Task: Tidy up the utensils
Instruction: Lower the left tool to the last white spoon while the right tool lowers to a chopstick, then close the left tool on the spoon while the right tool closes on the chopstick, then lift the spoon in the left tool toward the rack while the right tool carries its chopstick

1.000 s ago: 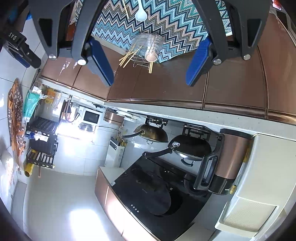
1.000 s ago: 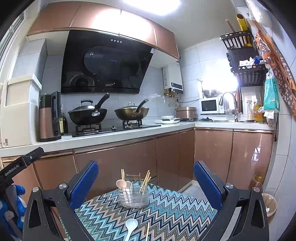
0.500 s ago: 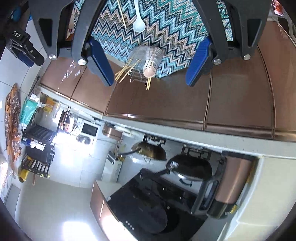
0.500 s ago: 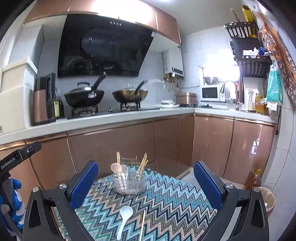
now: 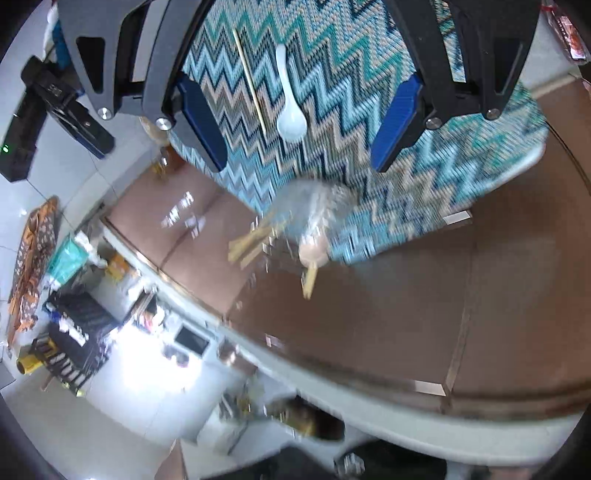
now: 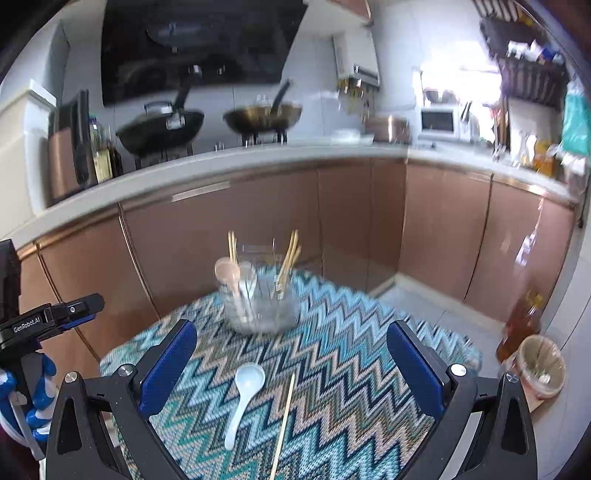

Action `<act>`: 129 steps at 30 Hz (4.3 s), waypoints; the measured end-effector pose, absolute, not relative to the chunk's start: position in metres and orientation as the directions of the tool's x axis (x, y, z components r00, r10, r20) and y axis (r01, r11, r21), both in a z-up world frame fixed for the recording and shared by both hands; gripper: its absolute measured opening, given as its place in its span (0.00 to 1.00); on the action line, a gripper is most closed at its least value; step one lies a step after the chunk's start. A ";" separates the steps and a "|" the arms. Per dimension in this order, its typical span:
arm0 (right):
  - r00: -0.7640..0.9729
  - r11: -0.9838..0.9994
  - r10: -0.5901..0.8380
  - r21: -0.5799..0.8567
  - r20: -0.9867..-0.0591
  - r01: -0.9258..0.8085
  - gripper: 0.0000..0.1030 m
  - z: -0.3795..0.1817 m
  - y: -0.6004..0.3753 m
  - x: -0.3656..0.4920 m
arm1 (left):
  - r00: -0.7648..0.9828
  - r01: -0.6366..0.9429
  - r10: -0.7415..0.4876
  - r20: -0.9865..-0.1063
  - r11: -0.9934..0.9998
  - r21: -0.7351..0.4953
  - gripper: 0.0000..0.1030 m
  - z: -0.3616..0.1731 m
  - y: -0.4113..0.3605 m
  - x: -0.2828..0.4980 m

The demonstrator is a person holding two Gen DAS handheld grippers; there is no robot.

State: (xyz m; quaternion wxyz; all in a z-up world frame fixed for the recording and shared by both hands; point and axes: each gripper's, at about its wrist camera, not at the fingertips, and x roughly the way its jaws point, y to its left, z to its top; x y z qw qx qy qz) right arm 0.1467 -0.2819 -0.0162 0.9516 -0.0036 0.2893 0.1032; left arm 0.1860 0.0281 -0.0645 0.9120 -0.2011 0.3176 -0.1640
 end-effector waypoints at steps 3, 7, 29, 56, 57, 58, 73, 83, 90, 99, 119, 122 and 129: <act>0.744 0.975 0.207 0.073 -0.635 -0.210 0.95 -0.043 -0.284 0.168 | 0.675 0.185 -0.472 -0.567 0.852 -0.490 0.76 -0.088 0.014 0.208; 0.633 0.968 0.236 0.118 -0.738 -0.223 0.73 -0.080 -0.287 0.198 | 0.588 0.207 -0.515 -0.624 0.841 -0.500 0.76 -0.120 -0.008 0.240; 0.252 0.927 0.279 0.191 -0.927 -0.324 0.24 -0.180 -0.272 0.284 | 0.301 0.333 -0.641 -0.705 0.764 -0.552 0.42 -0.213 -0.068 0.333; 0.110 0.934 0.195 0.150 -0.975 -0.326 0.09 -0.218 -0.239 0.323 | 0.205 0.401 -0.619 -0.758 0.760 -0.512 0.06 -0.242 -0.093 0.352; 0.114 0.934 0.201 0.155 -0.973 -0.322 0.08 -0.218 -0.240 0.322 | 0.213 0.399 -0.615 -0.759 0.764 -0.507 0.06 -0.241 -0.093 0.350; 0.118 0.934 0.208 0.161 -0.971 -0.318 0.06 -0.216 -0.244 0.320 | 0.227 0.395 -0.611 -0.759 0.770 -0.501 0.06 -0.239 -0.092 0.348; 0.319 0.913 0.313 0.191 -0.895 -0.361 0.06 -0.133 -0.251 0.253 | 0.458 0.378 -0.562 -0.689 0.824 -0.421 0.05 -0.162 -0.054 0.283; 0.500 0.905 0.359 0.164 -0.788 -0.392 0.05 -0.060 -0.240 0.206 | 0.597 0.338 -0.517 -0.613 0.855 -0.392 0.05 -0.097 -0.021 0.238; 0.666 0.897 0.411 0.145 -0.622 -0.418 0.05 0.005 -0.229 0.223 | 0.758 0.266 -0.416 -0.502 0.901 -0.344 0.05 -0.028 0.001 0.260; 0.803 0.877 0.479 0.168 -0.354 -0.449 0.05 0.045 -0.228 0.291 | 0.909 0.151 -0.233 -0.345 0.957 -0.247 0.05 0.020 -0.014 0.332; 0.905 0.924 0.380 0.115 -0.190 -0.364 0.06 -0.020 -0.236 0.364 | 0.966 0.065 -0.099 -0.237 0.987 -0.148 0.06 -0.045 -0.085 0.412; 0.903 0.926 0.377 0.118 -0.206 -0.360 0.06 -0.035 -0.235 0.363 | 0.968 0.056 -0.087 -0.234 0.989 -0.138 0.06 -0.058 -0.090 0.414; 0.909 0.940 0.342 0.090 -0.239 -0.330 0.07 -0.058 -0.236 0.352 | 0.965 0.046 -0.080 -0.251 0.989 -0.140 0.08 -0.082 -0.093 0.412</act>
